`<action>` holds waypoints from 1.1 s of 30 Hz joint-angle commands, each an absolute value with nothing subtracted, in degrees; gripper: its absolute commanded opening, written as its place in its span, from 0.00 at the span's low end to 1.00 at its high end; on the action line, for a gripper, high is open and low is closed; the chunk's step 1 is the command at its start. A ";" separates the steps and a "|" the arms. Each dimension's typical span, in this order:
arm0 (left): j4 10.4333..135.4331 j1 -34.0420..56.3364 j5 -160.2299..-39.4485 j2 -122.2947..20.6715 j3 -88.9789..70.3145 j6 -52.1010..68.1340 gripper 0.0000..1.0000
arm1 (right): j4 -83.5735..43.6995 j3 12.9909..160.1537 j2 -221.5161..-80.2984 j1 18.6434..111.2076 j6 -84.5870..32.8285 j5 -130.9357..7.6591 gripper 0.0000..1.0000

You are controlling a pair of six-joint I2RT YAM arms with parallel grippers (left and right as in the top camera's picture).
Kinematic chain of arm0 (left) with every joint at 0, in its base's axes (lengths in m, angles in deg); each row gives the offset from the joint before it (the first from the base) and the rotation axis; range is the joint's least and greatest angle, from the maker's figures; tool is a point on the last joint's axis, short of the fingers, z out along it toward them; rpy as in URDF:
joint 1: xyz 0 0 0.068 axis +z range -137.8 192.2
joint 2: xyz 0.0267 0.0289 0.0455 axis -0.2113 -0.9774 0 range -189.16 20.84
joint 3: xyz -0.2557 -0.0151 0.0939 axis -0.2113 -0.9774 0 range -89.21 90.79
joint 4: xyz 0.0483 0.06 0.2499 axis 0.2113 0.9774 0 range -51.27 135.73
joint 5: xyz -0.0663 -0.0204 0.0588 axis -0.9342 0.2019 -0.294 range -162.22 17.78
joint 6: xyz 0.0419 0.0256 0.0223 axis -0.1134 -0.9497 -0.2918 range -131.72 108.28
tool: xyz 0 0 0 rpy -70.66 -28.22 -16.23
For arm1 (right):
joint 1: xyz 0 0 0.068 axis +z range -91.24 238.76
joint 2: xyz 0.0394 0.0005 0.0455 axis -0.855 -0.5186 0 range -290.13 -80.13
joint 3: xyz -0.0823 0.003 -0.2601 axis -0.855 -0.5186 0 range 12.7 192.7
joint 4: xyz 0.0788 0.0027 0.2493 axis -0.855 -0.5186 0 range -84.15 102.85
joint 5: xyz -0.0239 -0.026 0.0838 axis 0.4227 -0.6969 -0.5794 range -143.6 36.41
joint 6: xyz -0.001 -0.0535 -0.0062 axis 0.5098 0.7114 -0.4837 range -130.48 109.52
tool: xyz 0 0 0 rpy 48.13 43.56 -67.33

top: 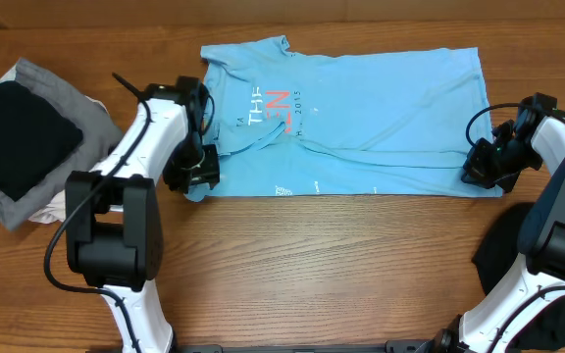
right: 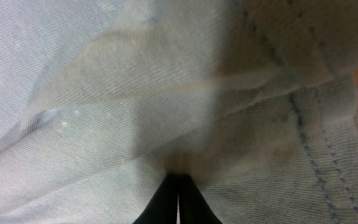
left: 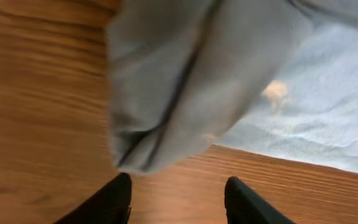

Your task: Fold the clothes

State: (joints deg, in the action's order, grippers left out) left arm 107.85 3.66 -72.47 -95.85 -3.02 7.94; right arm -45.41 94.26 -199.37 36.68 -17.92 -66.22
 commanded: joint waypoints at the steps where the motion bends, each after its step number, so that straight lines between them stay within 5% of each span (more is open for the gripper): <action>1: 106.06 1.61 -69.09 -95.13 -5.92 6.04 0.54 | -45.48 92.57 -199.97 36.78 -17.49 -65.06 0.06; 15: 100.05 0.16 -53.72 -95.13 -9.90 14.50 0.47 | -45.50 92.57 -199.97 36.78 -17.49 -65.06 0.06; 23: 99.28 0.19 -53.76 -95.13 -9.88 14.50 0.05 | -45.45 92.57 -199.97 36.78 -17.49 -65.06 0.06; 33: 100.55 2.15 -42.27 -95.13 -9.77 14.50 0.06 | -45.48 92.57 -199.97 36.78 -17.49 -65.06 0.06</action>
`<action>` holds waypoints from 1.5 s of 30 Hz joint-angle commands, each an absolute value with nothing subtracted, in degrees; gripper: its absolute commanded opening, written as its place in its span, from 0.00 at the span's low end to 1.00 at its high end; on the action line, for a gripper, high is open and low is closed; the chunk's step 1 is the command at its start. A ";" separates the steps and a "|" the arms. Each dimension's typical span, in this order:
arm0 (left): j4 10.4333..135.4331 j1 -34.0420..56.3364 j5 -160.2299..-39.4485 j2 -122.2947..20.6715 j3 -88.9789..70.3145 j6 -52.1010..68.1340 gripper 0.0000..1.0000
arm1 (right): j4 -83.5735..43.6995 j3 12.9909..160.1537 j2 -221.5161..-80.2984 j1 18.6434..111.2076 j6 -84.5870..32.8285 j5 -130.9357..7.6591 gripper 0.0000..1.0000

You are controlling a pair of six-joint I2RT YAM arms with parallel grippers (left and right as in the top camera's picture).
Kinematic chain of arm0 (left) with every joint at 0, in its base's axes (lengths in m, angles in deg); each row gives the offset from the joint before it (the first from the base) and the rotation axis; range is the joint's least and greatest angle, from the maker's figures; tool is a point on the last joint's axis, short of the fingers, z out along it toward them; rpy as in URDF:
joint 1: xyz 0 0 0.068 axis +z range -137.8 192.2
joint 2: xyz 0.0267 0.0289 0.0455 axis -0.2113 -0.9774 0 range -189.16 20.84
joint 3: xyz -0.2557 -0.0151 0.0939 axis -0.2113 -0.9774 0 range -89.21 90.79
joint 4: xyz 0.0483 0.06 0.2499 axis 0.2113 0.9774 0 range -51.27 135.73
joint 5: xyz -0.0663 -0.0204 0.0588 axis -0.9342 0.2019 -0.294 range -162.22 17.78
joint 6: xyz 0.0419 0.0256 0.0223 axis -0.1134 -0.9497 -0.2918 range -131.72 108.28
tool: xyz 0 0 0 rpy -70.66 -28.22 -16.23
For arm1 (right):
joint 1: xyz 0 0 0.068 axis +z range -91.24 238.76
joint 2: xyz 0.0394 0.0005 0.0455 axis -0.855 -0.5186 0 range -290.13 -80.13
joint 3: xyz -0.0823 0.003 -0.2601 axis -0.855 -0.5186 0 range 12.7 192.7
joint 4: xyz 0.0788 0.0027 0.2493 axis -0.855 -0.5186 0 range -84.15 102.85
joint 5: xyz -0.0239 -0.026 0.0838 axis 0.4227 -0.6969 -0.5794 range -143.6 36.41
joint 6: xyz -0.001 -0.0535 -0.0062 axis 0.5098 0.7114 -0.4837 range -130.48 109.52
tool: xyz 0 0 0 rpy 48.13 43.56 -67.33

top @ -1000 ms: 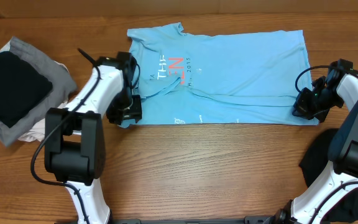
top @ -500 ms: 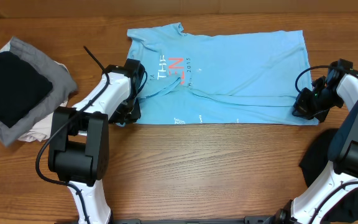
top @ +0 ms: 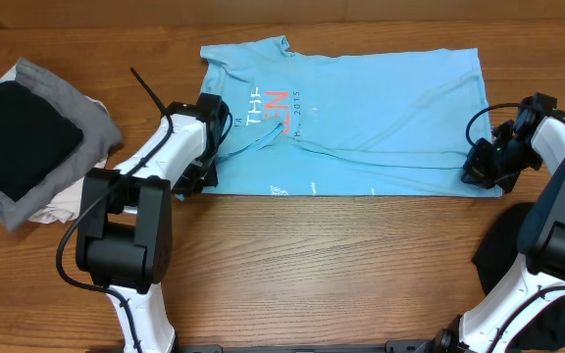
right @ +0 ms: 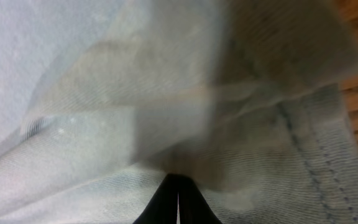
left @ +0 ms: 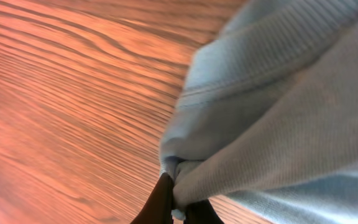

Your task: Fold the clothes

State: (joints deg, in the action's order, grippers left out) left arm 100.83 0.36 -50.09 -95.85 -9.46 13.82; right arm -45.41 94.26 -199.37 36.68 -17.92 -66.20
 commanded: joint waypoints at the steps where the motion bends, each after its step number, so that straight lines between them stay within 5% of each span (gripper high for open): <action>1: 99.81 2.57 -41.44 -95.13 -9.73 14.48 0.08 | -45.48 92.57 -199.97 36.78 -17.49 -65.06 0.06; 4: 98.41 3.55 -39.10 -95.13 -9.29 13.10 0.31 | -45.52 92.57 -199.97 36.78 -17.49 -65.06 0.06; 14: 103.94 3.92 -47.95 -95.08 -8.90 10.58 0.14 | -47.62 92.57 -199.97 36.78 -17.73 -63.86 0.06; 22: 105.97 3.92 -48.67 -91.13 -7.41 12.14 0.14 | -52.65 92.57 -199.97 36.78 -18.19 -61.37 0.04; 29: 95.24 3.86 -67.62 -85.73 -6.99 6.10 0.19 | -55.62 92.57 -199.97 36.78 -22.73 -57.08 0.04; 39: 93.36 3.27 -73.15 -90.34 -7.08 3.48 0.19 | -56.71 95.52 -199.64 36.72 -22.05 -60.64 0.04; 45: 93.36 3.07 -73.57 -91.67 -7.08 3.50 0.20 | -57.85 103.24 -198.41 36.74 -22.05 -63.14 0.18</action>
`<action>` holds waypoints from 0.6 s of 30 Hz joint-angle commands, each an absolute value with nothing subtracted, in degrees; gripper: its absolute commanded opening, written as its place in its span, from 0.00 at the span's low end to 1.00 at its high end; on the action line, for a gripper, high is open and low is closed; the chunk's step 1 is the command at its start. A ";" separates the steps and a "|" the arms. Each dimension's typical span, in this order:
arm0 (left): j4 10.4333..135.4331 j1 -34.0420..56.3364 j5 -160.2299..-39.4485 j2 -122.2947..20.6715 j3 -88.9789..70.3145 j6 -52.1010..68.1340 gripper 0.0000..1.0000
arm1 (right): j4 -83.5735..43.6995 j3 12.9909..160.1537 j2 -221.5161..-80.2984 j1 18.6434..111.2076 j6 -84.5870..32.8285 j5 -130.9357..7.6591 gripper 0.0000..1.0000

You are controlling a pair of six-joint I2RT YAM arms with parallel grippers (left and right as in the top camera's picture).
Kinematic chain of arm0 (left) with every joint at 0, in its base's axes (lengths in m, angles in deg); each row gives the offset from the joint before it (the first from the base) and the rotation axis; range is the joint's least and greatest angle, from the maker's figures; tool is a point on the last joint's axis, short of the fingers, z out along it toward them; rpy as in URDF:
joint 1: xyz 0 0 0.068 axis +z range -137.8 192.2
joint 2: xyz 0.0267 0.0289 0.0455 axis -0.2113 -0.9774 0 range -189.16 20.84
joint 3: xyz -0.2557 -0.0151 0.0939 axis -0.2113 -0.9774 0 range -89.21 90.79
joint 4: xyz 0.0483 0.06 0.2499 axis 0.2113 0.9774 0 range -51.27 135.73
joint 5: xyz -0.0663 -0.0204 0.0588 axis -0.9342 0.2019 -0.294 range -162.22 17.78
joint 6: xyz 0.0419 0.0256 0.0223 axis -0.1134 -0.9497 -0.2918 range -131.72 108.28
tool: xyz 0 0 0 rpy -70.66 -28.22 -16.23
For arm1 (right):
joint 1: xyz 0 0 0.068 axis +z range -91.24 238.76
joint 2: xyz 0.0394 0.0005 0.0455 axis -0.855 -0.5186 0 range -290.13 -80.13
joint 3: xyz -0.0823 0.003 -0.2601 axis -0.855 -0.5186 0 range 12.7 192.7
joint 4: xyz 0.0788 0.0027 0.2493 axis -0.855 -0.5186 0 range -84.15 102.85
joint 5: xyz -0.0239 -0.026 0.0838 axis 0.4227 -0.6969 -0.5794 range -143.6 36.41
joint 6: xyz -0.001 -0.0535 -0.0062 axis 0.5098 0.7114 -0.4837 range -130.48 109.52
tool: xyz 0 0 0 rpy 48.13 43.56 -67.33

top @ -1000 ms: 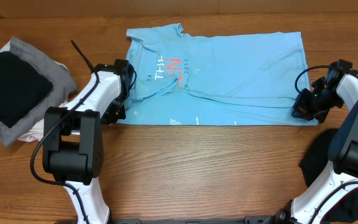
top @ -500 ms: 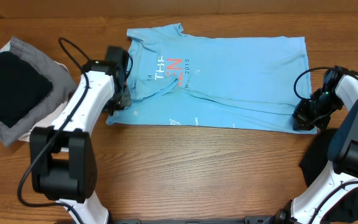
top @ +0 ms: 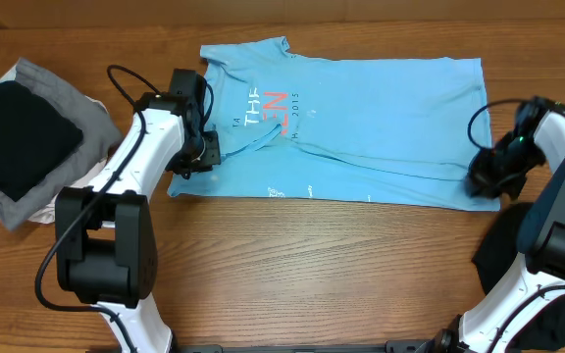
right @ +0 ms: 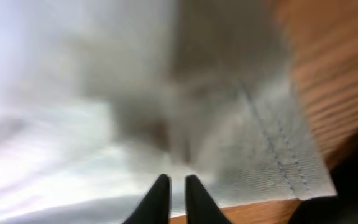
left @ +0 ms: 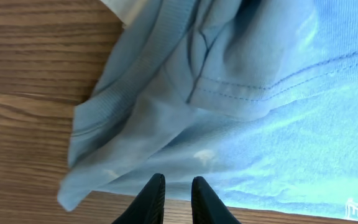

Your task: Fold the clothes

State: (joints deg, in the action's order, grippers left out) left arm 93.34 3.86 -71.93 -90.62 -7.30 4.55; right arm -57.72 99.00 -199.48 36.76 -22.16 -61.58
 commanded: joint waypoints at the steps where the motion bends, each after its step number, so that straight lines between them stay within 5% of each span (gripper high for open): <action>1: 93.21 3.03 -73.57 -91.80 -7.08 3.50 0.20 | -57.85 103.96 -198.41 36.74 -22.05 -63.14 0.21; 9: 92.44 2.44 -73.30 -92.31 -7.08 3.50 0.20 | -57.56 104.09 -198.57 36.72 -22.64 -59.75 0.31; 18: 92.42 2.26 -73.28 -92.31 -7.08 3.48 0.21 | -53.87 102.25 -199.00 35.69 -25.75 -54.92 0.31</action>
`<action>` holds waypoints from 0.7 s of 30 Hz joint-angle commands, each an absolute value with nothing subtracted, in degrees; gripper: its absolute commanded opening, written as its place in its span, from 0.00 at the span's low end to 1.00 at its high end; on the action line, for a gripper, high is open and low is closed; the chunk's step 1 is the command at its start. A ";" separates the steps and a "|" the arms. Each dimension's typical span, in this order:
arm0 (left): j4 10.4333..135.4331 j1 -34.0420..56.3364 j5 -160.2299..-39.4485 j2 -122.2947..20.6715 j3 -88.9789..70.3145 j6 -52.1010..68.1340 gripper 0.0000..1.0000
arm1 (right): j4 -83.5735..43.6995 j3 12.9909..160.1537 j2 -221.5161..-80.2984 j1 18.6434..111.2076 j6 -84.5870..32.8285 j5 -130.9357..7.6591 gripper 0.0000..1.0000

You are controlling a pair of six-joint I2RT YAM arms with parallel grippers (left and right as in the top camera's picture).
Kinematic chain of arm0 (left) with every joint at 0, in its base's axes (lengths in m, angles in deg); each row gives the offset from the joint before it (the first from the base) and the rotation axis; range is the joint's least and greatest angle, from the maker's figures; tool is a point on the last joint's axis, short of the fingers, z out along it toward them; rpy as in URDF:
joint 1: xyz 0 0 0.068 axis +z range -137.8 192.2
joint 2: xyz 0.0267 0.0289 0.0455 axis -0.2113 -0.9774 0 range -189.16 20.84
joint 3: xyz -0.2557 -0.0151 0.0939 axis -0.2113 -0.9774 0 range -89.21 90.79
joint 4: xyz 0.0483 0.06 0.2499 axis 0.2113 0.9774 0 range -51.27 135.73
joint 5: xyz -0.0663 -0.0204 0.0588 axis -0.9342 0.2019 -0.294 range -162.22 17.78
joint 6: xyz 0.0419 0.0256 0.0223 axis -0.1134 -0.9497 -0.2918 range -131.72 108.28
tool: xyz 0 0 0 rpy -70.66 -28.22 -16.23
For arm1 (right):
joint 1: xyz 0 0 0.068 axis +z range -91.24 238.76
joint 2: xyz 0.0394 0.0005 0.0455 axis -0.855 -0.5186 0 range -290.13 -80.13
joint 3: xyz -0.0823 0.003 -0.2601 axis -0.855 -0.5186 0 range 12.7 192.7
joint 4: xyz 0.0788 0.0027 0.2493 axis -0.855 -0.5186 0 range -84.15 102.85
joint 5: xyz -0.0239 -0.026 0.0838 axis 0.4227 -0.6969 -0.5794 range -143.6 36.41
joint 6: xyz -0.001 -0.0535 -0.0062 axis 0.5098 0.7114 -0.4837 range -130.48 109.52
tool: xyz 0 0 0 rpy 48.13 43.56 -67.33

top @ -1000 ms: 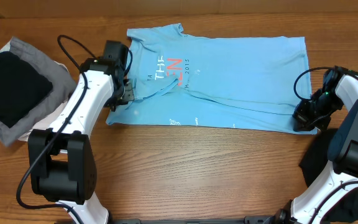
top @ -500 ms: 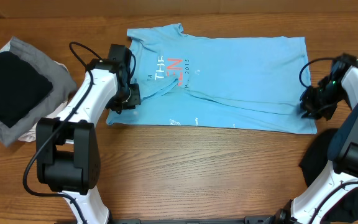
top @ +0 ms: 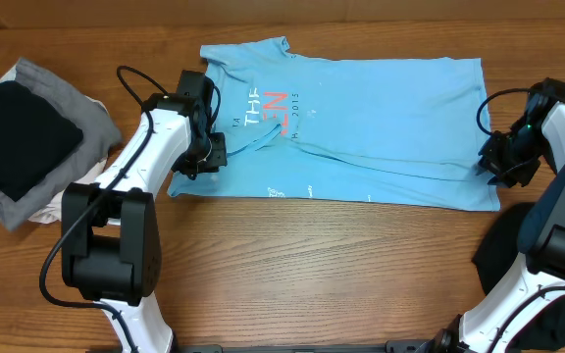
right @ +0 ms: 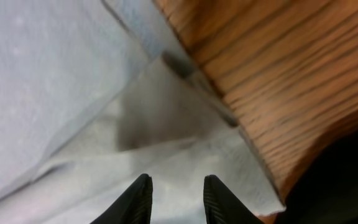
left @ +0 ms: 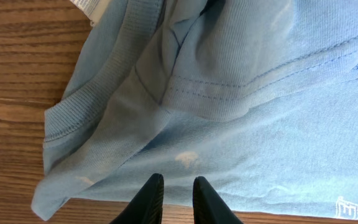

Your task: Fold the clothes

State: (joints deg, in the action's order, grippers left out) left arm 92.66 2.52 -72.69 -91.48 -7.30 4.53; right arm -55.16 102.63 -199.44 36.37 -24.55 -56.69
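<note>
A light blue T-shirt (top: 361,118) with red and white print lies spread flat on the wooden table (top: 312,275), collar to the left. My left gripper (top: 207,159) hovers over the shirt's lower left sleeve. In the left wrist view this left gripper (left: 178,180) is narrowly open, with only cloth (left: 229,112) beneath it. My right gripper (top: 495,163) is over the shirt's lower right hem corner. The right wrist view shows the right gripper (right: 176,178) open above the hem (right: 185,130), holding nothing.
A pile with a black garment (top: 13,132) on grey cloth (top: 86,123) sits at the far left. Another dark garment (top: 518,270) lies at the right front, next to the right arm's base.
The right jaws stand wider apart and the right gripper has shifted a little away from the hem corner. The left gripper has barely moved and stays narrowly open. The shirt lies unchanged.
At first my left gripper was open beside the bunched left sleeve and my right was shut on the right hem. Then both were shut on the shirt. Later the lower edge lay drawn out flatter, both jaws parting. Now both are open over it.
</note>
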 commanded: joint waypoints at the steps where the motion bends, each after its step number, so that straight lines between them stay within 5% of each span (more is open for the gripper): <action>1: 92.44 2.26 -73.28 -92.31 -7.08 3.48 0.20 | -53.63 102.25 -199.00 35.69 -25.75 -54.92 0.30; 21: 92.44 2.26 -73.22 -92.31 -7.08 3.50 0.21 | -50.35 100.20 -199.55 35.69 -25.77 -54.55 0.26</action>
